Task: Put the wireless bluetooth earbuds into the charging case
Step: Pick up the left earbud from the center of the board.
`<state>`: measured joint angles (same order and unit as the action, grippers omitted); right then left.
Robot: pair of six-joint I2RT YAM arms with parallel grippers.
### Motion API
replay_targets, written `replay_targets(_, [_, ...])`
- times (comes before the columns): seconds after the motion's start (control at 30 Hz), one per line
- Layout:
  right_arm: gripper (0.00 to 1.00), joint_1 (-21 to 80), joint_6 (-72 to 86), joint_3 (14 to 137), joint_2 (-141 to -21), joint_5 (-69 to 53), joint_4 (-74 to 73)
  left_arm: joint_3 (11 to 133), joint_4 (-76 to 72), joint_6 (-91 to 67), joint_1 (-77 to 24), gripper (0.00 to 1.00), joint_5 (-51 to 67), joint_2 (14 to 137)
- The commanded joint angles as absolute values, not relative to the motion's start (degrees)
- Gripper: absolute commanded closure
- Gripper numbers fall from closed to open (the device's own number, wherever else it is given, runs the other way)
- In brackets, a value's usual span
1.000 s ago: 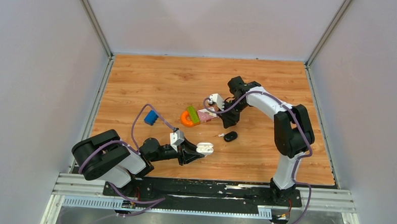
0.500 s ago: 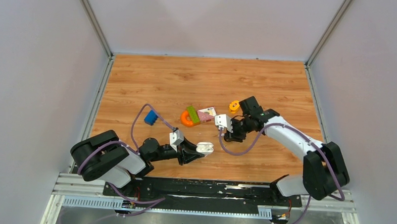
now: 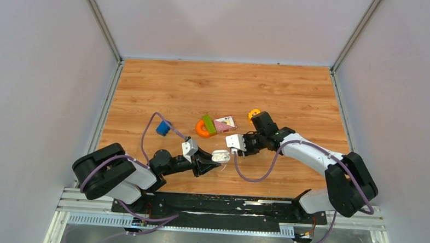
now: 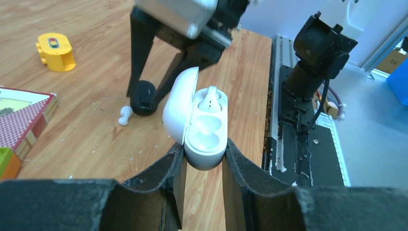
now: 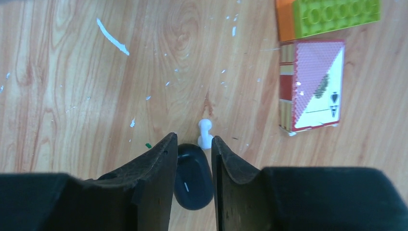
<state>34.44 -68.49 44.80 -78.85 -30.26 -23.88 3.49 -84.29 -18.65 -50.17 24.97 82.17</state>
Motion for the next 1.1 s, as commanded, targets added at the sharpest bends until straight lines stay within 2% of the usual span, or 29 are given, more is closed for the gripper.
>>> replay_targets(0.0, [0.68, 35.32, -71.57, 45.98, -82.13, -28.6, -22.1, 3.8, -83.91, -15.86, -50.36, 0.99, 21.64, 79.33])
replay_targets(0.73, [0.72, 35.75, -68.82, 51.01, -91.03, -25.57, -22.93, 3.58, -82.96, -16.06, -50.36, 0.99, 21.95, 77.44])
replay_targets(1.07, [0.85, 35.77, -66.43, 52.71, -92.96, -24.1, -23.55, 3.6, -82.69, -16.09, -50.32, 0.99, 21.98, 77.13])
